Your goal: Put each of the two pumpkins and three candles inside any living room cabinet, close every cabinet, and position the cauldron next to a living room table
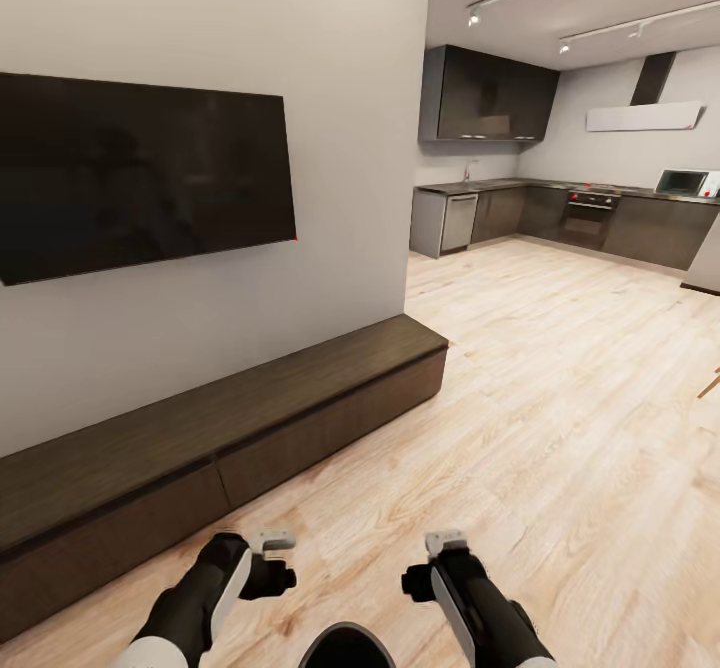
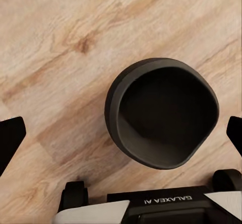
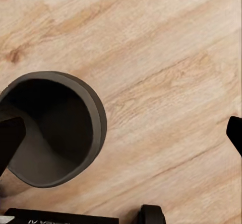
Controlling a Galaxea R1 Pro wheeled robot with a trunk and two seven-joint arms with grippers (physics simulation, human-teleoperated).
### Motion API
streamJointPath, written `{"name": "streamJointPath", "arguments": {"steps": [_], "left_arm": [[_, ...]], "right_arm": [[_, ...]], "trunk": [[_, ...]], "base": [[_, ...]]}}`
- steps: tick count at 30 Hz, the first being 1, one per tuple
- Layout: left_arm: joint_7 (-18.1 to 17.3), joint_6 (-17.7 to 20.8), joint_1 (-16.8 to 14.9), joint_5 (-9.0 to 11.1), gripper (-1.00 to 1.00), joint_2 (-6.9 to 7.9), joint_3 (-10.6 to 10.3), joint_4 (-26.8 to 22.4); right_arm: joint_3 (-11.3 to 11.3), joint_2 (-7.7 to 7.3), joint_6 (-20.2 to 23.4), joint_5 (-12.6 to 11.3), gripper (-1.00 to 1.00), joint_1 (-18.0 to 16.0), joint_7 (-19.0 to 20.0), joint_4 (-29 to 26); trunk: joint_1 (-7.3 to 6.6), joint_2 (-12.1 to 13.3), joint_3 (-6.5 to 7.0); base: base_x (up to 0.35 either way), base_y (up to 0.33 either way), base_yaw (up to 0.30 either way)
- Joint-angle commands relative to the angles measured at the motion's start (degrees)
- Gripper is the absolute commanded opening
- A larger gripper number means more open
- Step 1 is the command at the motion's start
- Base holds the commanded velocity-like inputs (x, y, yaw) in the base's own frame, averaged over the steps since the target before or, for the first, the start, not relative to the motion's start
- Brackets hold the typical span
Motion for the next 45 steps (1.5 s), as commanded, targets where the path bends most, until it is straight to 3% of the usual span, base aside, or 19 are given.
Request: {"name": "streamJointPath", "arguments": {"steps": [1,5,8,11,18,24,32,40,45], "left_arm": [[0.0,-1.0,-0.1,0.3,1.00,0.01,0.0,1.4],[0.5,-7.0,-0.2,0.6,1.00,0.09,0.4,6.6],[1.5,-12.9,-0.2,0.6,1.00,0.10,0.5,11.0],[3.1,-15.7,-0.2,0.6,1.00,-0.01,0.3,12.2],[6.9,-17.1,-0.2,0.9,1.00,-0.33,0.4,12.1],[7.3,-17.5,-0.2,2.6,1.00,-0.34,0.5,12.5],[7.3,-17.8,-0.2,3.0,1.00,-0.64,0.4,12.9],[7.3,-23.2,-0.1,2.8,1.00,-1.77,0.2,18.2],[7.3,-24.4,-0.1,2.8,1.00,-1.98,0.3,19.2]], "right_arm": [[0.3,0.41,-0.9,0.0,1.00,-0.6,-0.4,1.1],[0.8,0.76,-3.0,-0.8,1.00,-1.6,-0.6,2.8],[3.3,0.76,-3.4,-2.9,1.00,-1.8,-0.7,3.1],[5.6,0.76,-3.3,-4.4,1.00,-1.8,-0.7,3.1],[7.0,0.76,-3.2,-5.3,1.00,-1.9,-0.7,2.9],[7.1,0.76,-3.1,-5.4,1.00,-1.9,-0.6,2.8],[7.2,0.76,-3.1,-5.4,1.00,-1.8,-0.7,2.9],[7.2,0.76,-5.6,-5.6,1.00,-1.5,-0.4,3.7],[7.3,0.76,-7.1,-5.8,1.00,-1.4,-0.2,4.5]], "trunk": [[0.00,0.0,-0.06],[0.00,0.0,-0.06],[0.00,0.0,-0.06],[0.00,0.0,-0.06],[0.00,0.0,-0.06],[1.31,-2.4,-1.14],[3.07,-5.6,-2.57],[4.83,-8.9,-4.01],[5.93,-10.9,-4.91]], "base": [[0.000,0.000,0.000],[0.000,0.000,0.000],[0.000,0.000,0.000],[0.000,0.000,0.000],[0.000,0.000,0.000],[0.000,0.000,0.000],[0.000,0.000,0.000],[0.000,0.000,0.000],[0.000,0.000,0.000]]}}
